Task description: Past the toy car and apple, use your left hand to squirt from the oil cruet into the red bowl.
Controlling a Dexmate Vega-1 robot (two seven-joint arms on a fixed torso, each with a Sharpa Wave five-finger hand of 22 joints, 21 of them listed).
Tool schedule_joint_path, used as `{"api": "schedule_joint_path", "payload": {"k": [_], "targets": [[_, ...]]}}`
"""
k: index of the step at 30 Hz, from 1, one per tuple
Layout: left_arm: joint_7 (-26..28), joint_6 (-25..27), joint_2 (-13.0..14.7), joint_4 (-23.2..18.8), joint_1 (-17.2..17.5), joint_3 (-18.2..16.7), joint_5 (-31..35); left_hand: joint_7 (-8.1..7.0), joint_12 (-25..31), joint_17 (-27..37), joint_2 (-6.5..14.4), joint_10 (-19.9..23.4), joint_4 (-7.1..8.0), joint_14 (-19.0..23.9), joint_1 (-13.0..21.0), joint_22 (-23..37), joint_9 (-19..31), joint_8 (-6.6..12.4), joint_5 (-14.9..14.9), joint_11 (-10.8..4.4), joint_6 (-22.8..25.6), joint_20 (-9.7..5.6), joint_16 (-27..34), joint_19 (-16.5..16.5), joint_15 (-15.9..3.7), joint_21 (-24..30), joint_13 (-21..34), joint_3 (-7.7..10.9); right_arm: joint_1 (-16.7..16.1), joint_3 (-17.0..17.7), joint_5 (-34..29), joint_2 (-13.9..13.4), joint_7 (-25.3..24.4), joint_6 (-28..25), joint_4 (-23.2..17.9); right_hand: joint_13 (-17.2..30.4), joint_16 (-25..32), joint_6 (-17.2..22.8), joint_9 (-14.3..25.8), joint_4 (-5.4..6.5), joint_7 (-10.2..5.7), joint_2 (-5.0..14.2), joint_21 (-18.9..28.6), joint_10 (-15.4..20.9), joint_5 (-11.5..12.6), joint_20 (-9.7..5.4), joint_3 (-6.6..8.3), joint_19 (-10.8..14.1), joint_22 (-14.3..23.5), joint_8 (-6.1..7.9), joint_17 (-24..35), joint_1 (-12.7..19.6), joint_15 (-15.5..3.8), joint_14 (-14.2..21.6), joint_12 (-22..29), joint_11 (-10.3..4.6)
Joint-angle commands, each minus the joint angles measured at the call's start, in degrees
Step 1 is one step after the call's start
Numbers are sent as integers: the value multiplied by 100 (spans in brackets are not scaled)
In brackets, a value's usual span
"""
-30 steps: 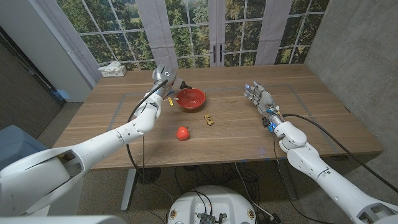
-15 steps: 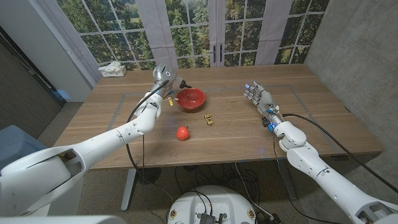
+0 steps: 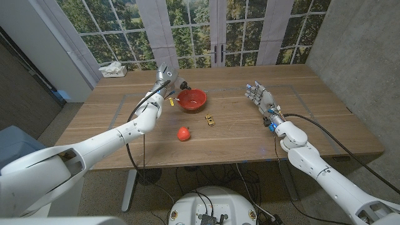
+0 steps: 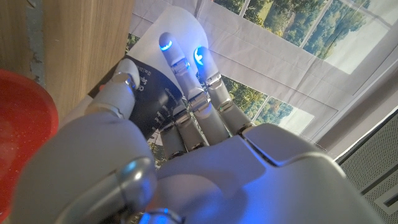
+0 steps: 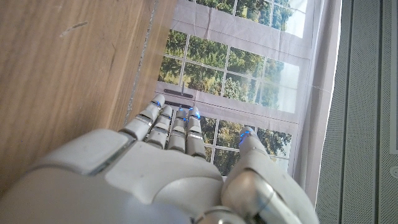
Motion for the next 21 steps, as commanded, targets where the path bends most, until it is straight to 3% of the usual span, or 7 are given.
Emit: {"api": "schedule_joint_path", "payload": {"k": [1, 8, 15, 16, 18, 21], "targets": [[-73, -44, 0, 96, -78, 58, 111, -33, 42, 10, -166, -138, 584, -1516, 38, 15, -15, 36, -4, -24, -22, -696, -159, -276, -323, -250, -58, 483, 87, -17, 17, 42, 103, 48, 133, -6, 34, 65, 26, -8, 9, -29, -31, 16, -17, 11, 9, 59, 23, 16, 3, -62, 61, 13, 37, 31], [-171, -15, 34, 63, -89, 83, 259, -102, -11, 47, -322, -589, 596, -2265, -28, 14, -29, 68, 6, -22, 61, -542, -306, -746, -293, -663, -126, 182, 174, -42, 37, 79, 210, 63, 256, -5, 37, 73, 26, -4, 7, -36, -43, 13, -17, 18, 4, 64, 23, 19, 2, -77, 66, 21, 35, 30], [-124, -68, 188, -147, 3, 24, 342, -157, -12, 65, -342, -857, 601, -2554, -28, 15, -34, 81, 23, -22, 99, -497, -306, -859, -281, -824, -145, 14, 243, -56, 78, 120, 353, 118, 377, -5, 41, 79, 27, 0, 2, -41, -55, 10, -17, 31, -1, 68, 24, 20, 0, -93, 76, 30, 34, 36], [-78, -123, 227, -205, 18, 2, 307, -134, 78, 79, -270, -688, 606, -2636, 22, 19, -31, 141, 30, -22, 249, -472, -277, -920, -281, -887, -132, -31, 245, -56, 84, 122, 371, 128, 384, -5, 40, 81, 27, 1, 2, -42, -58, 12, -17, 34, -3, 69, 24, 21, 0, -97, 75, 30, 35, 43], [27, -143, 271, -255, 63, -39, 295, 28, 391, 112, 39, 392, 537, -2176, 344, 30, -1, 421, 12, -28, 1007, -586, 29, -701, -325, -1016, -82, -106, 241, -53, 78, 122, 377, 150, 383, -5, 40, 78, 27, 3, 3, -44, -61, 10, -17, 34, -4, 70, 24, 19, -1, -101, 73, 30, 34, 39], [-70, -1, 241, -230, 87, -38, 518, -8, 362, 114, 49, 449, 502, -2078, 529, 41, 8, 412, 0, -36, 1001, -627, 70, -598, -331, -1020, -89, -108, 238, -51, 76, 113, 406, 178, 386, -5, 40, 71, 27, 4, -6, -48, -64, 10, -17, 40, -7, 75, 24, 16, -1, -107, 76, 31, 34, 41]]}}
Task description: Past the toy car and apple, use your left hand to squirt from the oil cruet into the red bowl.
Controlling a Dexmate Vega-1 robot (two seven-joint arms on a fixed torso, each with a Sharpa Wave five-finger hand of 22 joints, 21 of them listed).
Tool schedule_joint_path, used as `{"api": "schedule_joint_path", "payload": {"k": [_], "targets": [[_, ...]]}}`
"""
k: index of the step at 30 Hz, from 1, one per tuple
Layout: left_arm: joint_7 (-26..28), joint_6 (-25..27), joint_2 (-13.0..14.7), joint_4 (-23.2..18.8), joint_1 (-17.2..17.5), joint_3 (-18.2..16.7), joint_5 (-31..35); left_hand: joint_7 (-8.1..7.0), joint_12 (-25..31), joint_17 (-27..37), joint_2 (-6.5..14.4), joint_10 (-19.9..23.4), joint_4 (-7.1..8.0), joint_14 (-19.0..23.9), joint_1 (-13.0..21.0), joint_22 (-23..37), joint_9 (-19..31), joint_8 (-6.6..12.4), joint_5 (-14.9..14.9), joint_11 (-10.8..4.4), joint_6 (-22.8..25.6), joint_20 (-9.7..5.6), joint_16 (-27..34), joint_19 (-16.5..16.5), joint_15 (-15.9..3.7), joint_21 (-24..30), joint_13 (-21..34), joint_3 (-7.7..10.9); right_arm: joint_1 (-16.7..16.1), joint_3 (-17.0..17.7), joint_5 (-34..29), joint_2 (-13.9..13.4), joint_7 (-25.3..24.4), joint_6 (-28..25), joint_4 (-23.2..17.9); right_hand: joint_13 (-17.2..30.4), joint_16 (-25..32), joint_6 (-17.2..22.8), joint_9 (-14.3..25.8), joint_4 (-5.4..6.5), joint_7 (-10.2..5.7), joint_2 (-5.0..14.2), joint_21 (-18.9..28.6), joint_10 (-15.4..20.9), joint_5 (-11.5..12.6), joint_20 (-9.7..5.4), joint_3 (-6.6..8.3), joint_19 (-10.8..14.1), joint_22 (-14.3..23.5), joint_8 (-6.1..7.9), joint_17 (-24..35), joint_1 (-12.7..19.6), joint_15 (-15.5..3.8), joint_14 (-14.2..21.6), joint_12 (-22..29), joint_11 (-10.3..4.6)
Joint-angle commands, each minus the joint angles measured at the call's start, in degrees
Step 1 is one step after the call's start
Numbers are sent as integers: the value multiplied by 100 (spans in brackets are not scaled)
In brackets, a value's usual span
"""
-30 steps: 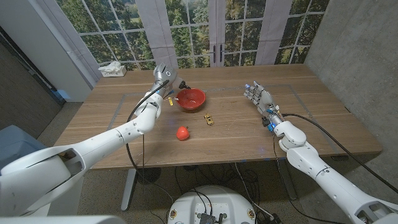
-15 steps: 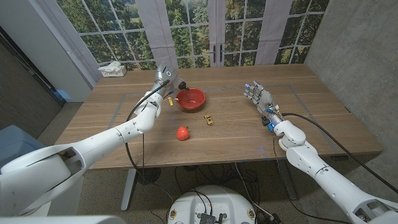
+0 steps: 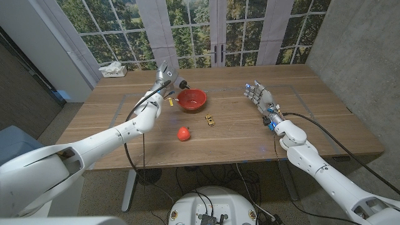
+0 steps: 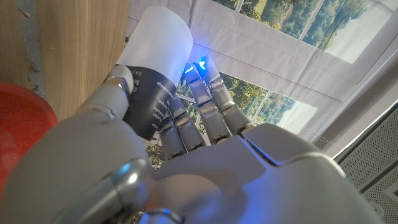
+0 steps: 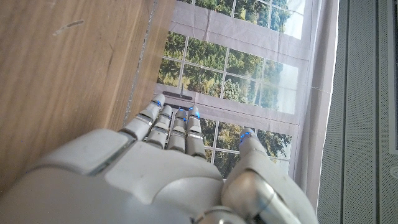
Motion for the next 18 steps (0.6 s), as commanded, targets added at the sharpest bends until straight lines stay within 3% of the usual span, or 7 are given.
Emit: {"api": "schedule_joint_path", "payload": {"k": [1, 8, 10, 18], "targets": [[-23, 23, 152, -250, 162, -126, 218, -97, 10, 19, 242, 262, -41, 260, 608, 39, 71, 46, -10, -42, 676, -669, 133, 177, -841, -49, 35, -67, 48, -7, 35, 24, 159, 99, 90, -5, 40, 52, 27, 4, -24, 3, -20, 8, -17, -1, -8, 35, 24, 17, -2, -57, 44, -1, 33, 41], [-191, -29, 231, -409, 211, -189, 472, -181, -174, -15, 148, -128, 33, 236, 606, 40, 65, -156, 3, -40, 233, -628, 65, 104, -828, -140, 14, -182, 15, -1, 54, 13, 206, 133, 79, -5, 37, 55, 26, 8, -29, -9, -31, 13, -18, 2, -17, 39, 24, 17, -4, -76, 41, -5, 35, 47], [-247, -45, 243, -442, 225, -209, 549, -266, -178, -23, 137, -211, 29, 196, 625, 34, 45, -268, 16, -42, -56, -608, 26, 73, -833, -194, 18, -215, 3, 3, 63, 17, 214, 149, 76, -6, 38, 57, 26, 9, -31, -11, -33, 13, -18, 5, -19, 42, 24, 17, -5, -80, 42, -3, 35, 47], [-639, -194, 325, -629, 283, -310, 805, -313, -204, -38, 13, -472, 54, 58, 563, 32, 12, -319, 39, -42, -356, -568, -67, 22, -818, -324, 13, -358, 16, -4, 99, 52, 276, 174, 125, -6, 37, 66, 27, 10, -26, -17, -50, 19, -17, 9, -25, 49, 25, 19, -10, -100, 56, 1, 37, 51]]}}
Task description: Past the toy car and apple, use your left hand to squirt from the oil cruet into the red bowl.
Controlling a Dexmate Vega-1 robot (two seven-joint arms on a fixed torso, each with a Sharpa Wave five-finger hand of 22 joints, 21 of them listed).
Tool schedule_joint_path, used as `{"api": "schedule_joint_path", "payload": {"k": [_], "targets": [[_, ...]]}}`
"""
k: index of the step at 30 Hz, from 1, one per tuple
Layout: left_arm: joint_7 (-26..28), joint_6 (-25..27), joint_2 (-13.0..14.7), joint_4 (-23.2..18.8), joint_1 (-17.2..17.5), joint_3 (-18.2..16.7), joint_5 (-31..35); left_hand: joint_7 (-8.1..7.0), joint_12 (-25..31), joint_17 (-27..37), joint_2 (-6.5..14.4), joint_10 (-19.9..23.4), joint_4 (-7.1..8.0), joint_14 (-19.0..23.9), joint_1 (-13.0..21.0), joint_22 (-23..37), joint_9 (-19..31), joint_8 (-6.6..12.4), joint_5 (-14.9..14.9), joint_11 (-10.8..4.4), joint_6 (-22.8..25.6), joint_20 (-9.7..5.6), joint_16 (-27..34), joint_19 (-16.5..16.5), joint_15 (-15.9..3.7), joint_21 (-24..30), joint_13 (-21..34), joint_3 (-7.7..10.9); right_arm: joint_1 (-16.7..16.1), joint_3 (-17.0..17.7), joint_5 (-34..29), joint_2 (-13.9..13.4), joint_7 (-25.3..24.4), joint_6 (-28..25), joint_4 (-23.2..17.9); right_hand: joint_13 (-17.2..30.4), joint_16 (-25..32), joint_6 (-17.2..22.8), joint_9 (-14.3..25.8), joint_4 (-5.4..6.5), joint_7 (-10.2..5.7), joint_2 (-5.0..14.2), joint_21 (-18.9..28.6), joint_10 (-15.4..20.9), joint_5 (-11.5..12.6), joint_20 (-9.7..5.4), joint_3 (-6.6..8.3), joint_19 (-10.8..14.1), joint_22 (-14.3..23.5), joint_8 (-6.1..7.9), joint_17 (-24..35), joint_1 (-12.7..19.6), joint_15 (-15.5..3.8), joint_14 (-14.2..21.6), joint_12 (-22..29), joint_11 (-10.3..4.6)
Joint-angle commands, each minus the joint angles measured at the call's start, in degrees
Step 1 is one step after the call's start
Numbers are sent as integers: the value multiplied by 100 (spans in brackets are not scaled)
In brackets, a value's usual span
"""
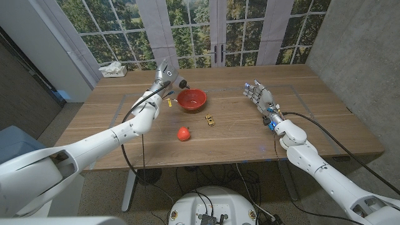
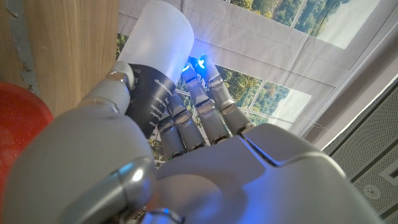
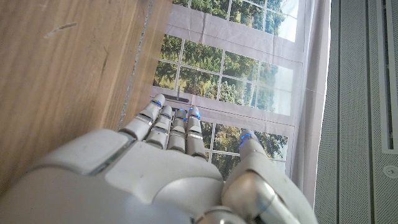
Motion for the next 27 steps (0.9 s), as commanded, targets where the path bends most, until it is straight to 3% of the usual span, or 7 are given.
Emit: {"api": "schedule_joint_path", "payload": {"k": [1, 12, 27], "targets": [[-465, -187, 135, -270, 95, -138, 401, -79, -20, 9, 22, -196, 10, -79, 88, 7, -7, -54, 48, -2, -230, -568, -66, -60, -742, -93, 1, -86, 3, -5, 37, 36, 99, 54, 64, -6, 35, 61, 27, 10, -13, -4, -12, 19, -16, 10, -26, 51, 25, 22, -4, 33, 31, 19, 37, 53], [-690, -294, 169, -401, 210, -326, 612, -107, -25, -8, -91, -516, 41, -220, -85, 4, -38, -72, 77, 4, -654, -541, -142, -86, -733, -260, -10, -190, 89, -35, 37, 98, 176, 83, 199, -5, 33, 67, 27, 11, -15, -10, -26, 18, -16, 19, -32, 56, 25, 22, -8, 14, 41, 19, 37, 63], [-805, -426, 163, -352, 183, -386, 908, -113, -11, 5, -107, -582, 17, -246, -79, 6, -47, -26, 77, 0, -663, -530, -130, -90, -738, -330, -11, -223, 238, -63, 68, 197, 302, 106, 444, -6, 27, 73, 26, 12, -8, -19, -50, 18, -14, 23, -43, 63, 26, 21, -16, -17, 49, 13, 36, 73]]}}
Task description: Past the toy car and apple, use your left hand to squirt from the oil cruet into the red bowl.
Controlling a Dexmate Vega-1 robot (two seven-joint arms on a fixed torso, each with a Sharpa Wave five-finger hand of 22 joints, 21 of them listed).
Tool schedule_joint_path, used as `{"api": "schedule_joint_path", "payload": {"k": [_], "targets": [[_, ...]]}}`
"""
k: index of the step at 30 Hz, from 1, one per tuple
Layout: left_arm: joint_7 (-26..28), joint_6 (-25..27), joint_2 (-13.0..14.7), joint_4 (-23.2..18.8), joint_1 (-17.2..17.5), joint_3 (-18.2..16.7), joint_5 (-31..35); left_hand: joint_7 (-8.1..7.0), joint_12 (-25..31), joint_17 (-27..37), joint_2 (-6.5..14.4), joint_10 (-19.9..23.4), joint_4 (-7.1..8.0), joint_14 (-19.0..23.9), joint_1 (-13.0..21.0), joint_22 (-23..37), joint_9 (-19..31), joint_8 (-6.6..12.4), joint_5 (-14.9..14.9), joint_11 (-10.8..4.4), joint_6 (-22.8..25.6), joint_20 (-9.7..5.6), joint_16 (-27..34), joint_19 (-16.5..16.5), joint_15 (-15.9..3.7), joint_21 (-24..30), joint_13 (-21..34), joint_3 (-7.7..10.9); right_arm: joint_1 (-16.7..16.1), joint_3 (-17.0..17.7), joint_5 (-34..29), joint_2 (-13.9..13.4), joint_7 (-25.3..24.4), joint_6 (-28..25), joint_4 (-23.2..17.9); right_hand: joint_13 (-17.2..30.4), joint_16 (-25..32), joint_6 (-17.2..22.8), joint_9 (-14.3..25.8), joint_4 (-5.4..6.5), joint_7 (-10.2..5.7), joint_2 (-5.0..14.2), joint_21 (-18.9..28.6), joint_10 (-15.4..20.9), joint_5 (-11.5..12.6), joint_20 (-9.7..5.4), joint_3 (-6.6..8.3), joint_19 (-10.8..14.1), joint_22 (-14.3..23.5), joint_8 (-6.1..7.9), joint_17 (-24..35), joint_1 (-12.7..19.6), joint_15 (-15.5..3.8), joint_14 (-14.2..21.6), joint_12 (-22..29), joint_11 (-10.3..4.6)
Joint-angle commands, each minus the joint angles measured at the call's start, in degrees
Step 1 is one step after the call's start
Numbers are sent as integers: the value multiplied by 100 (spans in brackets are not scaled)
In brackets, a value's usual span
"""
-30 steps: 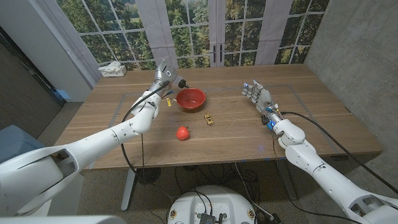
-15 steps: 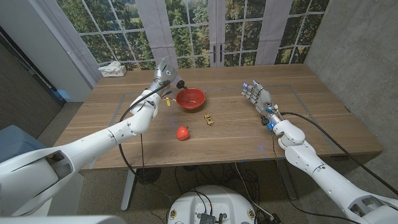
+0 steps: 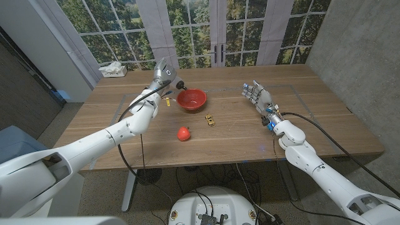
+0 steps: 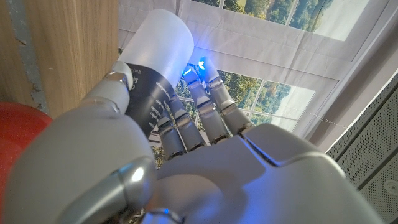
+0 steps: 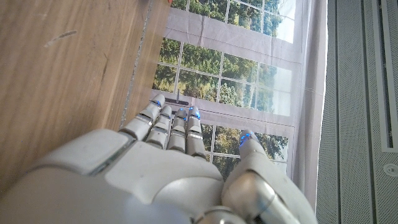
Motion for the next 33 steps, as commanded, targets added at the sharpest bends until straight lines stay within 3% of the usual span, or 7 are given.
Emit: {"api": "schedule_joint_path", "payload": {"k": [1, 16, 24, 33], "targets": [[-187, -107, 14, 3, -13, -69, 299, 2, 17, 18, 5, -46, -6, -39, 27, 12, 19, 58, 48, 13, 11, -546, 6, -11, -811, -29, 26, -16, 123, -21, 41, 94, 112, 22, 205, -6, 26, 60, 26, -4, -20, -19, -5, -12, -14, 2, -27, 40, 26, 19, 5, -19, 44, 8, 37, 44], [-284, -205, -25, 131, -91, -74, 482, 22, 97, 67, 168, 115, -39, -57, 311, 25, 23, 153, 26, 9, 271, -558, 88, -3, -817, -106, 47, -59, 327, -51, 63, 206, 295, 53, 541, -6, 22, 69, 26, -8, -9, -30, -30, -9, -12, 10, -38, 48, 26, 19, -7, -51, 56, 14, 37, 53], [-118, -212, -72, 262, -160, -24, 463, 189, 241, 91, 393, 712, -72, 131, 698, 46, 27, 271, -7, 6, 832, -618, 221, 76, -835, -127, 83, -95, 462, -68, 61, 275, 383, 65, 759, -6, 18, 82, 26, -7, -8, -34, -43, -5, -11, 9, -44, 49, 27, 21, -14, -73, 57, 10, 38, 48], [-146, -372, -54, 219, -229, 15, 284, 244, 375, 144, 715, 1366, -78, 683, 1260, 85, 63, 306, -21, -8, 1272, -722, 449, 215, -851, 14, 130, -103, 619, -74, 120, 387, 554, 85, 1055, -6, 13, 83, 26, -13, -10, -33, -59, -12, -9, 9, -47, 53, 27, 18, -24, -93, 51, 9, 35, 58]]}}
